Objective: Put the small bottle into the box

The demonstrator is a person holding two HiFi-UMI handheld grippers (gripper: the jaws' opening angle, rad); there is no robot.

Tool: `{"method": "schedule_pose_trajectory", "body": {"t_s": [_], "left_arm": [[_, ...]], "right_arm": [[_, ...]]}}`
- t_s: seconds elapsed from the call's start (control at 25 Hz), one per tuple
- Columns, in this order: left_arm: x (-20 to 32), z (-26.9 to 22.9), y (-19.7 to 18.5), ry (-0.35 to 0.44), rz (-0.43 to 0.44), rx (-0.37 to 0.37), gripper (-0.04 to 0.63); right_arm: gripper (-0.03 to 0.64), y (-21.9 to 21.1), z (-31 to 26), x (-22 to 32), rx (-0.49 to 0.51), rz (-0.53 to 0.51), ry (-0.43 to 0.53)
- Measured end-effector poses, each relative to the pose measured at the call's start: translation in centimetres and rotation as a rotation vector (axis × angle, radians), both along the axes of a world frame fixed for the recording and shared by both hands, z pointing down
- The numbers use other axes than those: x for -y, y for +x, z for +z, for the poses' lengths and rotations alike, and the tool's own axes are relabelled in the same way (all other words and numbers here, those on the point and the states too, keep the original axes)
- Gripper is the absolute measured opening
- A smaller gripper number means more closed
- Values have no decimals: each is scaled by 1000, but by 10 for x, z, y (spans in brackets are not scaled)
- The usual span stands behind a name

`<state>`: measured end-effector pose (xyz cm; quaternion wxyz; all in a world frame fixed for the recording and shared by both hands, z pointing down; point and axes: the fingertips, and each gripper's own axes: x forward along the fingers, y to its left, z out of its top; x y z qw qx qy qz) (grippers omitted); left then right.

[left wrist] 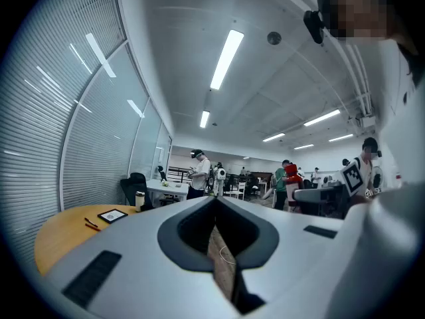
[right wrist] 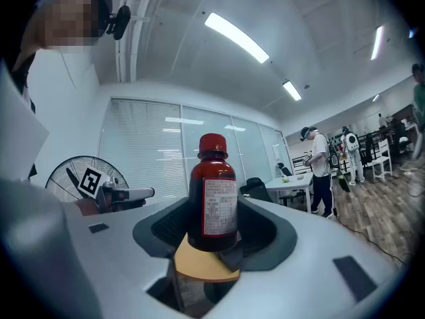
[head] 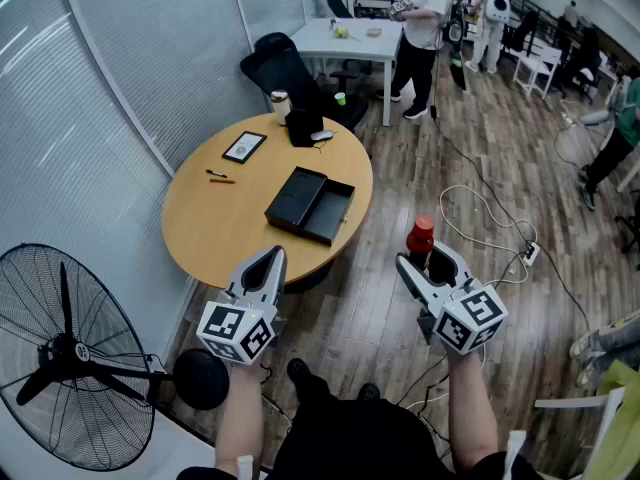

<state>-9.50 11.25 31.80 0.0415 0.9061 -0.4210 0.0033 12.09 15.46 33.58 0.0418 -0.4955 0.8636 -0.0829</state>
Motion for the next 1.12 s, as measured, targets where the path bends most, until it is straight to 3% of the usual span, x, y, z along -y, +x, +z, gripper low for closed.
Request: {"method": "schedule_pose_trajectory", "body": {"t_s": [0.8,1.12], "left_arm": [[4,21,9,-42,-41,14,-5],[35,32,-1,-47,-14,33,-5]], "right_arm": [[230,-6,21,13,-8,-62,-27],[230,-15,33,42,-16,-45,-55]]}}
